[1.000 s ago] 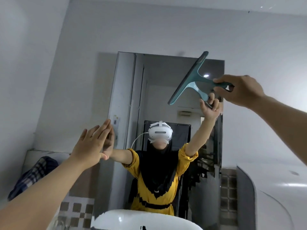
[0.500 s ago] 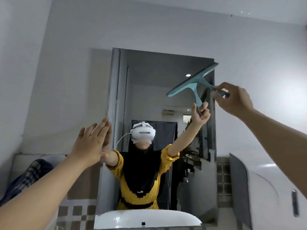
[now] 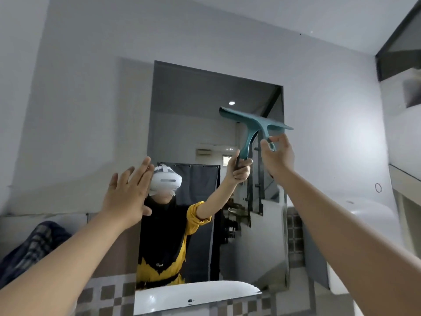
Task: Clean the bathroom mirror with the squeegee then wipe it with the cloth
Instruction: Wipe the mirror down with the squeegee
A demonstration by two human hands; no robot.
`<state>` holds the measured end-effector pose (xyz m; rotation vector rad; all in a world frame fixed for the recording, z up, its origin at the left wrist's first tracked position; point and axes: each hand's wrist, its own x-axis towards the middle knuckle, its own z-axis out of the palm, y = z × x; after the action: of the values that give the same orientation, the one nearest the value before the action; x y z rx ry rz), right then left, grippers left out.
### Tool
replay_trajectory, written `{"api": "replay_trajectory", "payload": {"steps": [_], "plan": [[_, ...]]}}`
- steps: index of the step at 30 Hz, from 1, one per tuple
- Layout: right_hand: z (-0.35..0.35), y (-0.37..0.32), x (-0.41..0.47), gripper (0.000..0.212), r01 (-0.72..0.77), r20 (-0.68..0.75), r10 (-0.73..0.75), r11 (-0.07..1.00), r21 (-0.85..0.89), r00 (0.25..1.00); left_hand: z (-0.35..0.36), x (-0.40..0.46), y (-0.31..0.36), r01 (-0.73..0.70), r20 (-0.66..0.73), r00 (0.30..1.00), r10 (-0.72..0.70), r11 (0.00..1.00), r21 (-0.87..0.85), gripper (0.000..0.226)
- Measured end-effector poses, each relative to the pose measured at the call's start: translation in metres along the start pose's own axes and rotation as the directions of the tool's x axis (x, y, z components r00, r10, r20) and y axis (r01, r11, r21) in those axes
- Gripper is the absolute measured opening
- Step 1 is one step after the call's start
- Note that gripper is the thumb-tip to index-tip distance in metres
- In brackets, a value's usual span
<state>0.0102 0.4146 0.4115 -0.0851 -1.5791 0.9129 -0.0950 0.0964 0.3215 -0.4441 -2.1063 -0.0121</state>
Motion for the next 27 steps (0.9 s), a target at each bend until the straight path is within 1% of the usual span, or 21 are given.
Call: {"api": "replay_trajectory", "payload": {"steps": [6, 8, 10, 14, 16, 19, 22, 27], "plan": [[0.039, -0.029, -0.040, 0.010, -0.145, -0.053, 0.157, 0.973, 0.182, 0.986, -0.004, -0.001, 0.002, 0.001, -0.013, 1.000, -0.001, 1.000, -0.022, 0.110], [0.051, -0.041, -0.053, 0.010, -0.169, -0.059, 0.188, 0.958, 0.233, 0.980, -0.007, -0.002, 0.003, 0.006, -0.013, 1.000, -0.006, 1.000, 0.000, 0.111], [0.061, -0.053, -0.067, 0.011, -0.166, -0.053, 0.185, 0.953, 0.253, 0.981, -0.009, -0.003, 0.003, -0.008, -0.013, 1.000, 0.009, 1.000, 0.021, 0.111], [0.084, -0.078, -0.099, 0.010, -0.097, 0.031, 0.092, 0.963, 0.252, 0.995, -0.013, -0.009, 0.001, -0.045, -0.034, 0.998, 0.047, 0.998, 0.044, 0.108], [0.096, -0.087, -0.113, 0.011, -0.069, 0.076, 0.052, 0.968, 0.241, 0.996, -0.015, -0.015, 0.002, -0.038, -0.018, 0.999, 0.038, 0.999, 0.036, 0.106], [0.109, -0.092, -0.128, 0.010, -0.007, 0.094, -0.014, 0.978, 0.211, 0.995, -0.014, -0.027, 0.004, -0.041, 0.016, 0.999, 0.040, 0.998, 0.044, 0.103], [0.110, -0.083, -0.131, 0.012, 0.070, 0.091, -0.086, 0.984, 0.165, 0.992, -0.008, -0.037, 0.006, -0.049, 0.033, 0.998, 0.047, 0.998, 0.034, 0.101], [0.088, -0.048, -0.126, 0.019, 0.262, 0.178, -0.258, 0.965, 0.003, 0.950, 0.004, -0.044, 0.012, 0.008, 0.091, 0.996, -0.008, 1.000, 0.003, 0.113]]}}
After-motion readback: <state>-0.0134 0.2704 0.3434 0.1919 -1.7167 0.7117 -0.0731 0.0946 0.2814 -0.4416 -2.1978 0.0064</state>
